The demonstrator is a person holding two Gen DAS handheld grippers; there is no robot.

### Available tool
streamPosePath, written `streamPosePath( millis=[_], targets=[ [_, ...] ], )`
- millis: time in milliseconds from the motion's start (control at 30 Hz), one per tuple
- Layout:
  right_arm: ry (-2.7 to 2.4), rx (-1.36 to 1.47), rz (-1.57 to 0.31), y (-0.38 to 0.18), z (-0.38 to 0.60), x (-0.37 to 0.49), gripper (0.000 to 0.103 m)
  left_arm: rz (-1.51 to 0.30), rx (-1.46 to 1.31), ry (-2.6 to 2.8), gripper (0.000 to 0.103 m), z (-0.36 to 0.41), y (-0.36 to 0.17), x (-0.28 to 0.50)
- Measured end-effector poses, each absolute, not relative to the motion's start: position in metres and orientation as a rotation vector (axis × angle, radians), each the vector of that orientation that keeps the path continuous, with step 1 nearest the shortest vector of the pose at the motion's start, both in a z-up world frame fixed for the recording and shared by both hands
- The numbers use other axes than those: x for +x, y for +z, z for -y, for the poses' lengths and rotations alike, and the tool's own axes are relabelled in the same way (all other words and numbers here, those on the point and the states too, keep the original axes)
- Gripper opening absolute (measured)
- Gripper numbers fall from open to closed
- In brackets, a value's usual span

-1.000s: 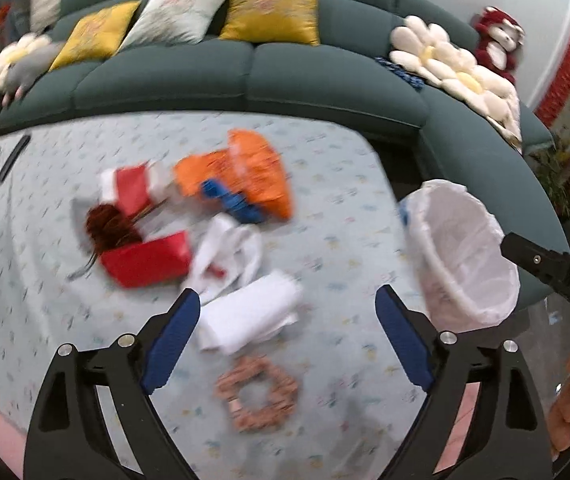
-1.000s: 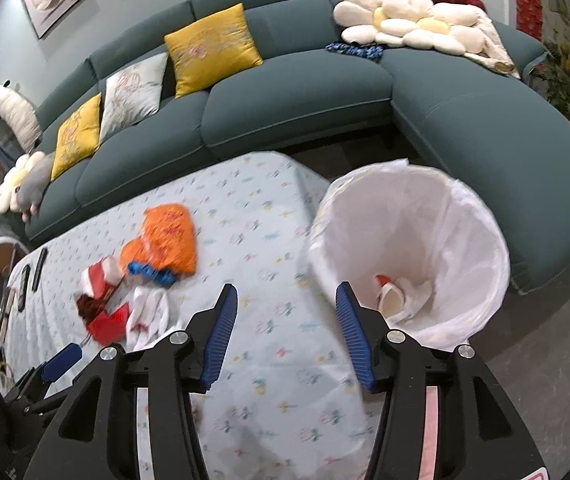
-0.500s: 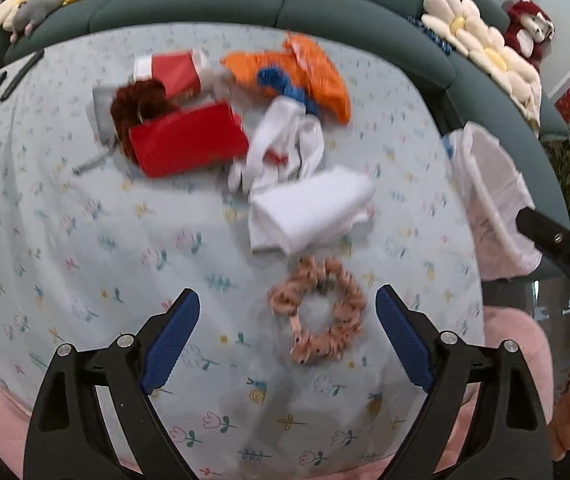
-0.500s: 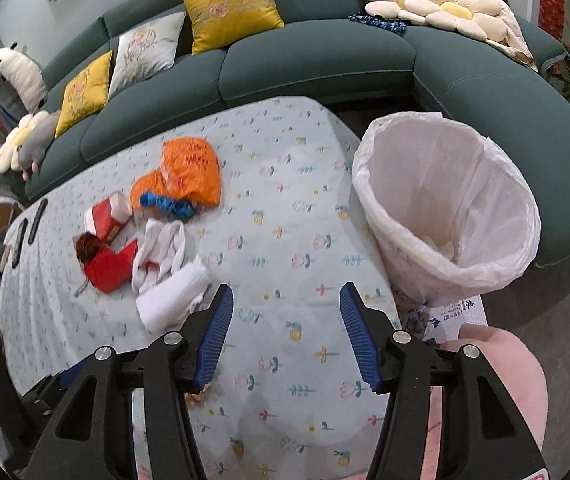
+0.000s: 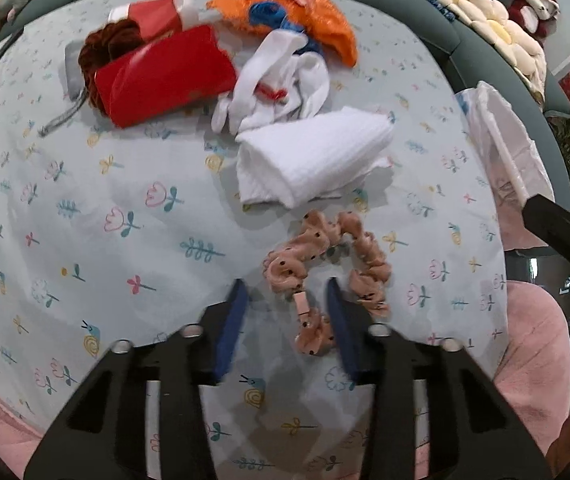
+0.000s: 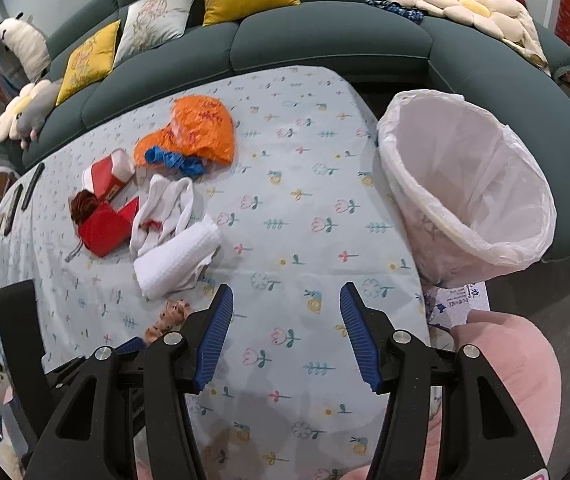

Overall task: Collect trash
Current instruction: 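Move both grippers back over the table toward the scrunchie and wipe, then grasp the pink scrunchie with the left gripper while the right gripper grasps the white wipe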

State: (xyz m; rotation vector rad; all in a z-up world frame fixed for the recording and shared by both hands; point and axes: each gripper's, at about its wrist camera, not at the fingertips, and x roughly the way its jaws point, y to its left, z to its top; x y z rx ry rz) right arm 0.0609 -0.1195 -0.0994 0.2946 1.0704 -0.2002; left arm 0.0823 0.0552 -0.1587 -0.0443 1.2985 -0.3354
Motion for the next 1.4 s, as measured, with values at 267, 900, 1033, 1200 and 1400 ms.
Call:
streamPosePath(
  millis=[267,900,1033,1200,1400],
  targets=[
    [-0.193,0.308,-1.104,-0.108,0.111,0.068,0.054,-1.277,-0.091,-0.321,0.007,-0.074,-0.157,0.084],
    [-0.125,0.364,-1.212,-0.144,0.053,0.14,0.054,-1.201,-0.218,-0.166,0.007,-0.146,-0.142,0.106],
    [-0.149,0.367,-1.26,-0.161,0.047,0.153,0.054,-1.233,-0.247,-0.159,0.007,-0.156,-0.155,0.109],
    [-0.173,0.389,-1.287,-0.178,0.047,0.158,0.048,-1.244,-0.275,-0.166,0.007,-0.162,-0.163,0.113],
    [-0.14,0.341,-1.281,-0.178,0.038,0.157,0.028,-1.232,-0.25,-0.17,0.007,-0.158,-0.163,0.113]
  ],
)
